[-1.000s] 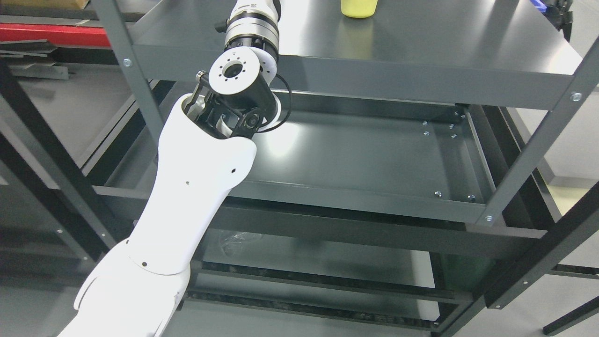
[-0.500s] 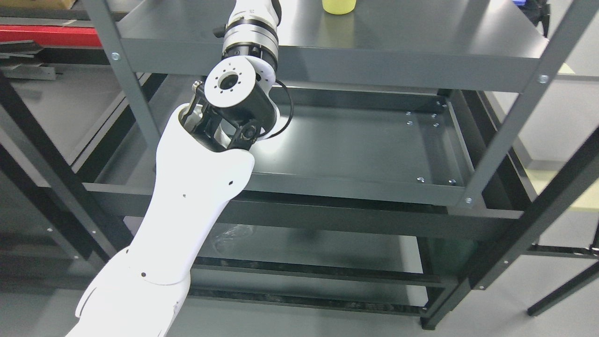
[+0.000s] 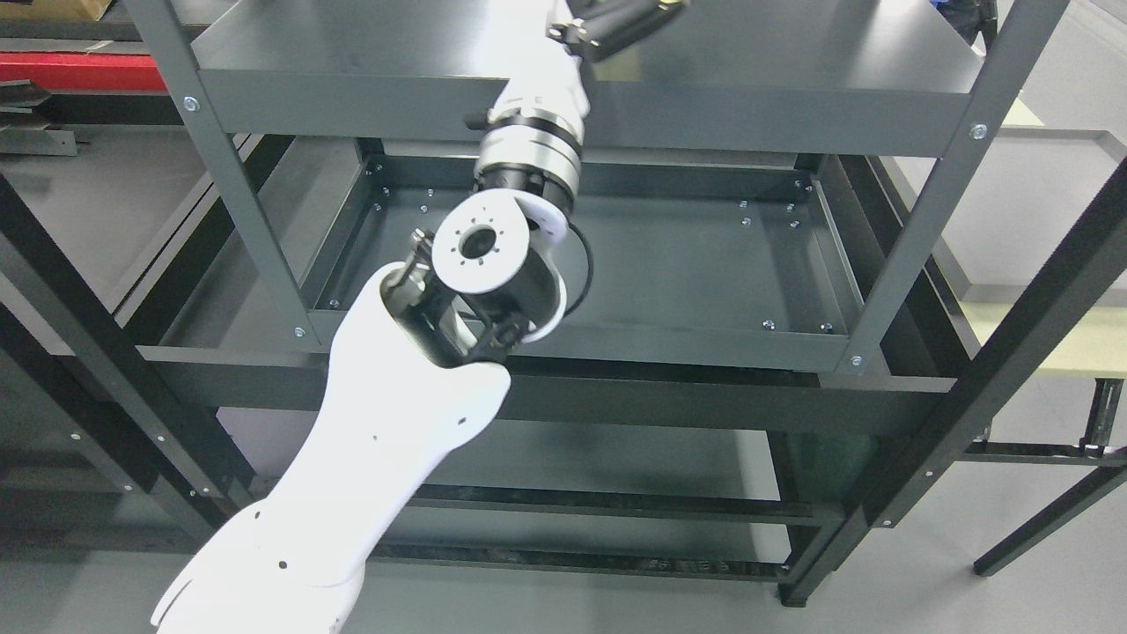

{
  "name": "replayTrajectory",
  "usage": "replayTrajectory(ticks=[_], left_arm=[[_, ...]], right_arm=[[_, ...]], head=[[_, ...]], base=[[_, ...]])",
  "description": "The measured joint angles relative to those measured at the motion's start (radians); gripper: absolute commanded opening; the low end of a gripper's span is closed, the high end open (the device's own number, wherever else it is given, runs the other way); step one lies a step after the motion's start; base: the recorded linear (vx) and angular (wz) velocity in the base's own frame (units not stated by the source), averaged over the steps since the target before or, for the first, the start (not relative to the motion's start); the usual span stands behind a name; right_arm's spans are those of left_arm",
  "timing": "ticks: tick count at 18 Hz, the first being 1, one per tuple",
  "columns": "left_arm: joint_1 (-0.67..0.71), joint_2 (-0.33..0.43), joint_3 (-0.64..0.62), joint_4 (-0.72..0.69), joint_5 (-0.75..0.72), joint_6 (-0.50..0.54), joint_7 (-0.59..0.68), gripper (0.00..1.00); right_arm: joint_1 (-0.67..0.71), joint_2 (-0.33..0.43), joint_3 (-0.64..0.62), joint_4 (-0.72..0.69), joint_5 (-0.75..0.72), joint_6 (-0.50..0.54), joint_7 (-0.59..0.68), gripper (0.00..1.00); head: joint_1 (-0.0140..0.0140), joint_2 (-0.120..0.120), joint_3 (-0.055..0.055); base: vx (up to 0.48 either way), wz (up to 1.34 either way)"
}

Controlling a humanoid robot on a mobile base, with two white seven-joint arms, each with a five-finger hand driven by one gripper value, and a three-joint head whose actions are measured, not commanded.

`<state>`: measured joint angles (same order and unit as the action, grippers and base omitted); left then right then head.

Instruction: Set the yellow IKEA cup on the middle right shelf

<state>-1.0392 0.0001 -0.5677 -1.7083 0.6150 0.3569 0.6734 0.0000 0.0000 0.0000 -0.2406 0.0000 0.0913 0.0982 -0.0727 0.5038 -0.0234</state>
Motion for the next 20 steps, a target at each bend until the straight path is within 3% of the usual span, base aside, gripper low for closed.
replayTrajectory(ticks=[12, 16, 20], left_arm=[[0.156, 0.0, -0.271, -0.048, -0.001, -0.175, -0.496, 0.99], [0.252, 0.016, -0.328, -0.053, -0.021, -0.188, -0.61, 0.99], [0.416, 0.038, -0.306, -0.042, -0.106, -0.23, -0.64, 0.99]], right_arm=[[0.0, 0.0, 0.0, 0.0, 0.0, 0.0, 0.0, 0.99], [0.0, 0.0, 0.0, 0.0, 0.0, 0.0, 0.0, 0.99], [0.0, 0.0, 0.0, 0.0, 0.0, 0.0, 0.0, 0.99]], head=[[0.0, 0.0, 0.0], [0.0, 0.0, 0.0], [0.0, 0.0, 0.0]], base=[[0.02, 0.07], [0.012, 0.12], [-0.033, -0.02]])
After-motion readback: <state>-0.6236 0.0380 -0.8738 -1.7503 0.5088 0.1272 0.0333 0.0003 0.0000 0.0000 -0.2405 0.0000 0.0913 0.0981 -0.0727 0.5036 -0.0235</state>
